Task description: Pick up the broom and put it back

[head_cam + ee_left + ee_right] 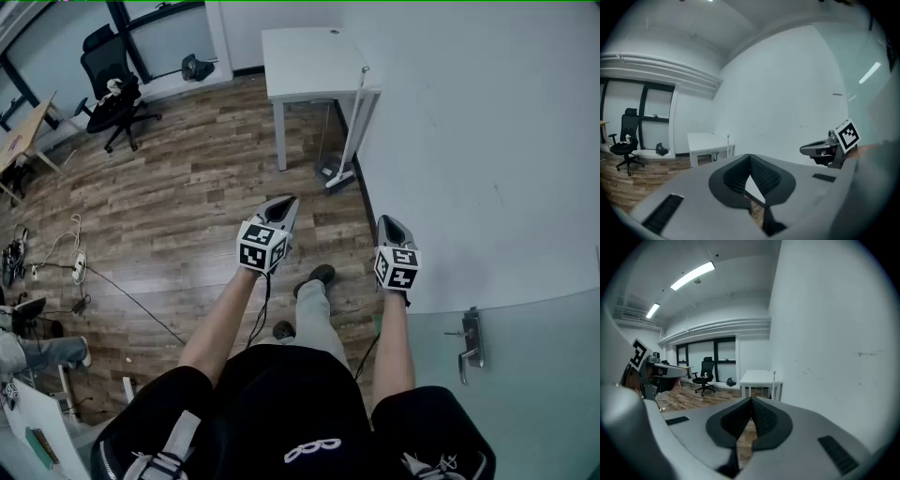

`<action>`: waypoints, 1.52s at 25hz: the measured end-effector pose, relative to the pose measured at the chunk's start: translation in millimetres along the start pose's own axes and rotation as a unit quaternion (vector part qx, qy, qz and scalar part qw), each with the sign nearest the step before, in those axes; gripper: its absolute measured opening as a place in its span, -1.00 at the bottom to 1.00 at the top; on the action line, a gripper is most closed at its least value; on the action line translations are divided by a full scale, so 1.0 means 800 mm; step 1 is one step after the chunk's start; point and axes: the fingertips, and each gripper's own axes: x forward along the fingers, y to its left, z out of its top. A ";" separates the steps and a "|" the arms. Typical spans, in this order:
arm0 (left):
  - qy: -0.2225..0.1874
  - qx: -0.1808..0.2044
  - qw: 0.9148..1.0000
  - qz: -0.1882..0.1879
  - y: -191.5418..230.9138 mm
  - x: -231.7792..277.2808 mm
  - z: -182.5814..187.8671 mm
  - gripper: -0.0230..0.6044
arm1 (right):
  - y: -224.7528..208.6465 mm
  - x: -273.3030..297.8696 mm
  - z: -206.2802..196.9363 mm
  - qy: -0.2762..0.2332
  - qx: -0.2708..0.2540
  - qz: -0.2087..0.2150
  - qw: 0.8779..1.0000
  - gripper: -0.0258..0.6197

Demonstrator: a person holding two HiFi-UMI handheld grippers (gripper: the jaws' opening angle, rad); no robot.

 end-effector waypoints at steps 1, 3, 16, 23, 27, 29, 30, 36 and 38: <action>0.000 0.000 1.000 0.000 0.001 0.003 0.000 -0.86 | -0.001 0.003 0.000 0.001 -0.001 0.000 1.000 -0.84; 0.001 -0.001 1.000 0.000 0.005 0.009 -0.001 -0.86 | -0.004 0.011 0.000 0.002 -0.002 0.000 1.000 -0.84; 0.014 -0.009 1.000 -0.005 0.056 0.104 0.013 -0.86 | -0.053 0.105 0.023 0.014 0.012 -0.014 1.000 -0.84; 0.027 -0.009 0.999 -0.014 0.098 0.191 0.023 -0.86 | -0.087 0.188 0.044 0.023 0.017 -0.013 1.000 -0.84; 0.036 -0.013 0.999 -0.016 0.128 0.238 0.029 -0.86 | -0.105 0.237 0.059 0.021 0.025 -0.011 0.999 -0.84; 0.039 -0.014 0.999 -0.017 0.140 0.260 0.037 -0.86 | -0.115 0.260 0.068 0.021 0.029 -0.012 0.999 -0.84; 0.041 -0.013 0.999 -0.019 0.145 0.270 0.041 -0.86 | -0.119 0.270 0.072 0.022 0.031 -0.012 0.999 -0.84; 0.044 -0.007 0.999 -0.026 0.169 0.333 0.069 -0.86 | -0.152 0.327 0.096 0.025 0.038 -0.012 0.999 -0.84; 0.043 -0.009 0.999 -0.025 0.178 0.352 0.076 -0.86 | -0.164 0.343 0.104 0.024 0.041 -0.014 0.999 -0.84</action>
